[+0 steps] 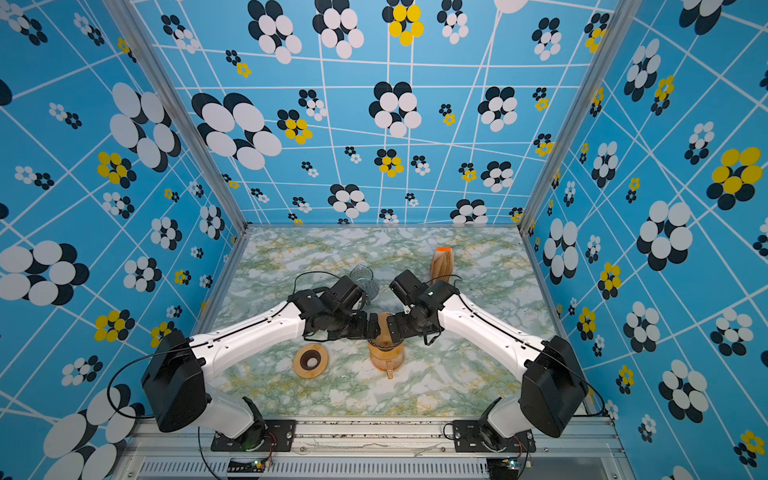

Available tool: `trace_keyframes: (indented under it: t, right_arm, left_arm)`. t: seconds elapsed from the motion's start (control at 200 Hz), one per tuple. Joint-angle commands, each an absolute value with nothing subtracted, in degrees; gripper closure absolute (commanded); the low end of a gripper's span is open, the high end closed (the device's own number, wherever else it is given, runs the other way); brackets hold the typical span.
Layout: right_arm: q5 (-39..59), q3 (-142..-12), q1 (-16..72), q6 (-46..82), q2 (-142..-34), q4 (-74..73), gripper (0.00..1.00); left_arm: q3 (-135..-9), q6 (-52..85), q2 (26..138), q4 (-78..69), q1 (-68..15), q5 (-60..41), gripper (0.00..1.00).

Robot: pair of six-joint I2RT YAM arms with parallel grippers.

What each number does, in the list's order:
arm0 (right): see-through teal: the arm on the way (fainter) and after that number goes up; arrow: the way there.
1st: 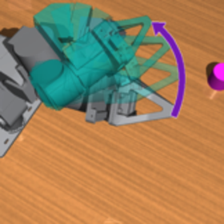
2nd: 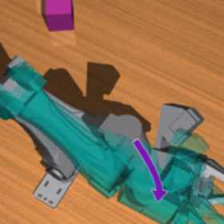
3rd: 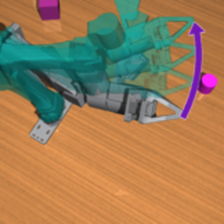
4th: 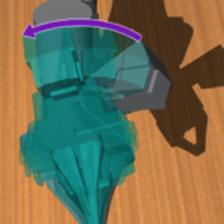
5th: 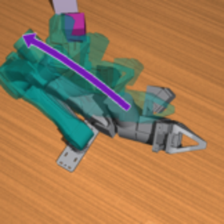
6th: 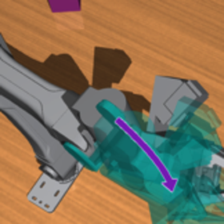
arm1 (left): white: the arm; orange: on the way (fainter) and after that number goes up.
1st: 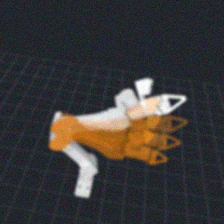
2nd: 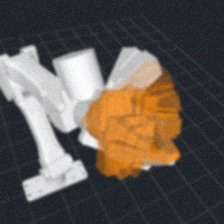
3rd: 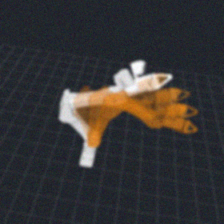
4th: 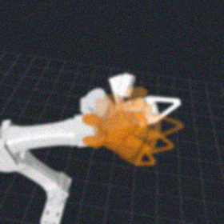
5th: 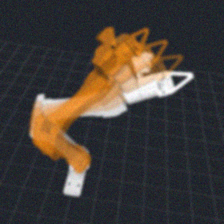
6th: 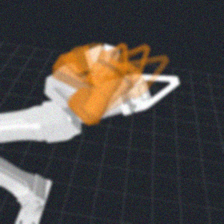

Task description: Place the coffee filter in the dripper

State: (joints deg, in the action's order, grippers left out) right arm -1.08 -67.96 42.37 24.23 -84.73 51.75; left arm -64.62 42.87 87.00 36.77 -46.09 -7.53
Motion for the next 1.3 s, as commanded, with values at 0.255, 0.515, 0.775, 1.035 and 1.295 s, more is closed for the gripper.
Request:
trace_keyframes:
  t: [0.255,0.515,0.775,1.035,1.295]
  right_arm:
    - [2.56,-70.33,42.71,23.04,-83.16,52.03,0.03]
    - [5.37,-71.55,42.36,22.68,-80.36,52.42,0.09]
    - [6.95,-70.42,41.75,23.72,-78.93,51.01,0.24]
    - [6.79,-70.57,41.63,23.96,-78.19,51.41,0.41]
    - [5.42,-72.04,41.64,22.14,-78.02,53.06,0.51]
  left_arm:
    - [-65.06,42.47,86.47,37.88,-45.52,-7.83,0.01]
    - [-66.0,42.36,85.85,38.17,-45.52,-8.54,0.01]
    - [-65.78,42.92,83.08,36.55,-45.57,-10.54,0.01]
    - [-65.55,41.95,81.74,37.15,-45.64,-11.01,0.01]
    - [-64.61,40.63,81.02,37.05,-45.62,-9.23,0.01]
